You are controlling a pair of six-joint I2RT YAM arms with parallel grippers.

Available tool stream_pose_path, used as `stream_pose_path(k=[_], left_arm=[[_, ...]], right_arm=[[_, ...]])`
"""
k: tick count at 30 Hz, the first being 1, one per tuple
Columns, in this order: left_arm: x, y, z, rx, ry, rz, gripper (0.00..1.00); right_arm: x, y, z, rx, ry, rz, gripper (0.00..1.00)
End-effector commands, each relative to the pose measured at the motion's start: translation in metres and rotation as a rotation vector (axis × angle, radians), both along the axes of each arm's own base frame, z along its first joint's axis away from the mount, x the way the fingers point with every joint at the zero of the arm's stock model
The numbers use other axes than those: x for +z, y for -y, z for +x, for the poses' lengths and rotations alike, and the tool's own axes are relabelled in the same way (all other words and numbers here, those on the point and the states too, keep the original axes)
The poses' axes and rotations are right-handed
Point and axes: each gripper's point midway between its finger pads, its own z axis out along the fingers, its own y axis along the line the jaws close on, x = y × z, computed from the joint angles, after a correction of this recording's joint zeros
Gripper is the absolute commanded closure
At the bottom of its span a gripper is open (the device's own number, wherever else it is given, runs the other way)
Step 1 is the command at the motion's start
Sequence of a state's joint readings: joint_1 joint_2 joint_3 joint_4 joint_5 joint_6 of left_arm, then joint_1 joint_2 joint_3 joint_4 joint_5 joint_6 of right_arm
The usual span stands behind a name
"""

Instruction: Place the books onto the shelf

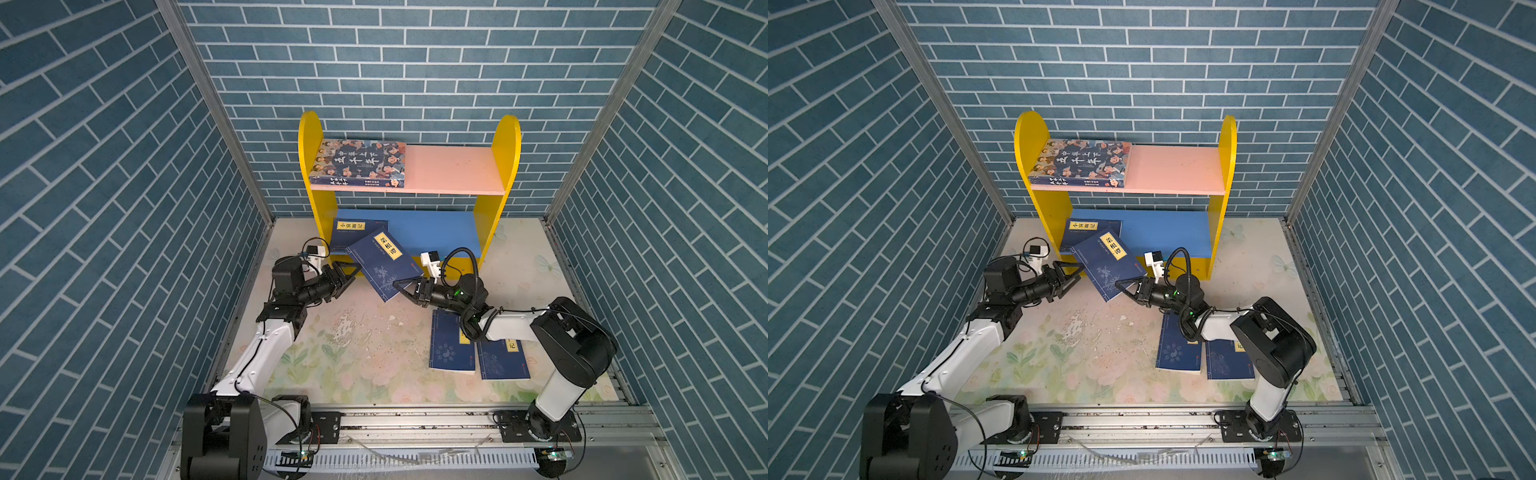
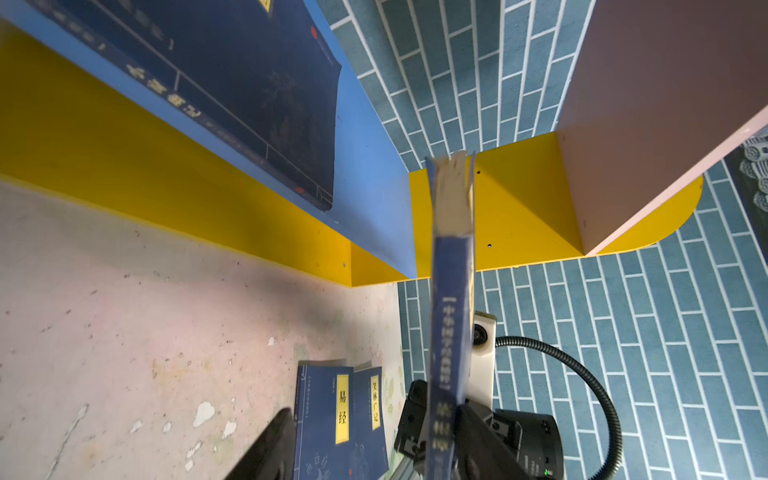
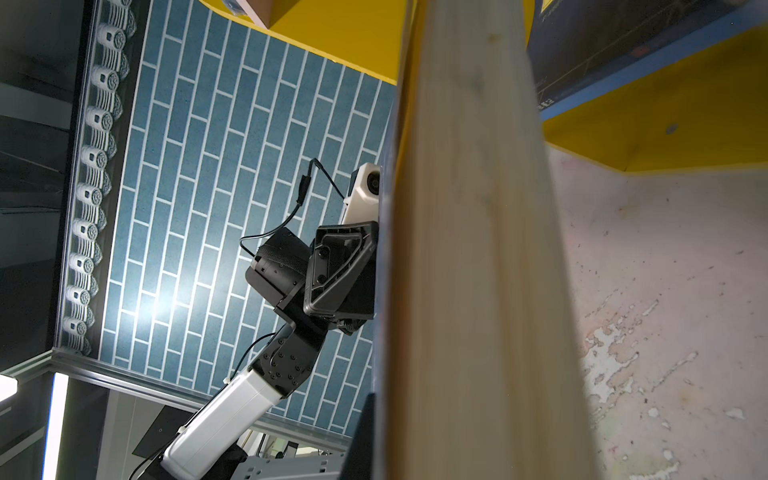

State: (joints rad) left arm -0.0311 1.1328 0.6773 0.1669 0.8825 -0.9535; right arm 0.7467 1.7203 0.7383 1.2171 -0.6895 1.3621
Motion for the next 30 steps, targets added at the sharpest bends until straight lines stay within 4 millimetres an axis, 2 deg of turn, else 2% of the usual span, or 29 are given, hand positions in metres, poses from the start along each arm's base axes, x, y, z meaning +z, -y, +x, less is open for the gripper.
stream_pose_path(k=[1,4,6,13,18,25,30], left_arm=[[0.013,0.006,-0.014,-0.091,0.082,0.028,0.29],[0.031,0.013,-0.022,-0.170,0.139,0.023,0.26],[0.035,0.017,-0.027,-0.218,0.157,0.018,0.26],[0.024,0.018,-0.039,-0.250,0.152,0.049,0.28],[0.026,0.017,-0.045,-0.261,0.173,0.063,0.29],[0.029,0.015,-0.048,-0.266,0.178,0.052,0.40],[0.027,0.015,-0.049,-0.268,0.171,0.048,0.41]], right_arm=[[0.022,0.002,-0.020,0.130,0.072,0.015,1.00],[0.019,0.005,-0.027,0.184,0.066,-0.001,1.00],[0.019,0.007,-0.032,0.220,0.068,-0.011,1.00],[0.025,0.013,-0.041,0.287,0.084,-0.018,1.00],[0.031,0.016,-0.048,0.322,0.100,-0.018,1.00],[0.033,0.023,-0.057,0.373,0.123,-0.036,1.00],[0.034,0.029,-0.062,0.396,0.145,-0.057,1.00]])
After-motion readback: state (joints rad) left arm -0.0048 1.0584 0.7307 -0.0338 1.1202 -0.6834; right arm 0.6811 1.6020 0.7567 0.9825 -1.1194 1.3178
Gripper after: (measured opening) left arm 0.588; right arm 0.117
